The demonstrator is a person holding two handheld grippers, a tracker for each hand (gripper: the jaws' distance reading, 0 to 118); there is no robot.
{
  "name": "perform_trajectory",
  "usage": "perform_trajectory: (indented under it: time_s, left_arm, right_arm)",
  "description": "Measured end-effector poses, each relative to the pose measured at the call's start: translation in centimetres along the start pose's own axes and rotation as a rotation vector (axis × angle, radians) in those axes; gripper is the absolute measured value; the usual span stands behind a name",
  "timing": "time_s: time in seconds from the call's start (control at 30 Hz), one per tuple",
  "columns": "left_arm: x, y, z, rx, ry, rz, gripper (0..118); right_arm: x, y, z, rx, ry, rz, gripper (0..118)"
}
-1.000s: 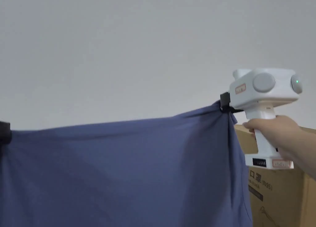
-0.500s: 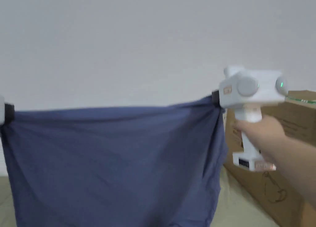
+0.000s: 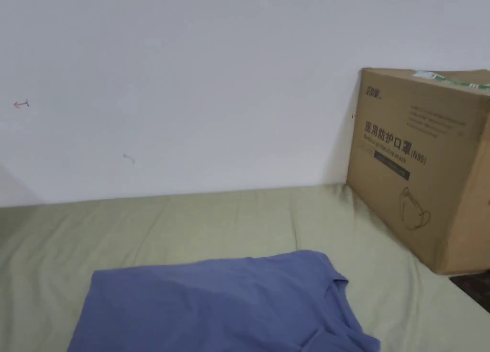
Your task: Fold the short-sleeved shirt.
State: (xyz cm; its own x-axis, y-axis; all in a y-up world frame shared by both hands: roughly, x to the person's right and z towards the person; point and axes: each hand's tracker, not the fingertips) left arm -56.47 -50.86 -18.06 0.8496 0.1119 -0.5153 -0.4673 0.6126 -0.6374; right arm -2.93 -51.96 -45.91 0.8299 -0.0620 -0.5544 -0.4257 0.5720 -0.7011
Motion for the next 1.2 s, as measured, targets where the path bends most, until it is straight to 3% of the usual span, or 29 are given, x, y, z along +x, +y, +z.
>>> perform_trajectory:
  time_s: [0.1,0.23,0.37,0.5,0.77,0.9,0.93,0.97,1.0,1.03,1.07,1.1,1.17,1.2]
  left_arm:
    - [-1.5,-5.2,3.9,-0.042,-0.01,-0.045,2]
    - [-2.8,-10.4,8.2,-0.105,-0.036,-0.097,2]
    - [-3.5,-13.6,10.4,-0.177,-0.061,-0.126,2]
    - [-2.6,-13.9,11.6,-0.249,-0.044,-0.278,2]
    - [-0.1,-13.4,9.5,-0.379,0.004,-0.45,4]
    - [0.4,-14.2,9.0,-0.348,0.043,-0.484,10]
    - [0.4,-14.2,9.2,-0.34,0.047,-0.467,11]
    - [0.1,-14.0,9.7,-0.344,0.045,-0.449,17]
    - [-0.1,-13.6,10.2,-0.35,0.032,-0.392,39]
    - [-0.6,-12.9,10.8,-0.367,0.006,-0.314,67]
    - [-1.1,-12.2,11.4,-0.389,-0.027,-0.227,101]
    - [-1.8,-11.5,11.9,-0.409,-0.077,-0.135,101]
    - [-2.7,-10.4,13.9,-0.333,-0.241,0.025,115]
    - [-2.6,-9.9,15.2,-0.274,-0.283,0.082,113]
  right_arm:
    - [0.9,-5.0,4.5,-0.024,0.046,0.03,2]
    - [2.0,-9.5,8.8,-0.085,0.1,0.014,2]
    - [2.1,-12.2,10.4,-0.18,0.107,0.136,2]
    - [2.3,-12.4,11.5,-0.25,0.124,0.148,2]
    - [1.4,-11.1,7.9,-0.43,0.076,0.079,3]
    - [1.8,-10.9,7.8,-0.442,0.08,0.003,13]
    - [2.2,-10.8,8.1,-0.449,0.097,-0.054,19]
    - [2.4,-10.5,8.4,-0.457,0.111,-0.093,29]
    - [2.8,-10.3,8.9,-0.466,0.13,-0.134,54]
    - [2.8,-9.9,9.6,-0.46,0.143,-0.168,84]
    - [2.5,-9.6,10.6,-0.43,0.127,-0.169,105]
    - [2.0,-9.2,11.4,-0.396,0.081,-0.136,105]
    - [0.9,-8.2,13.7,-0.294,0.051,-0.07,109]
    - [0.4,-7.7,14.7,-0.258,0.057,-0.052,109]
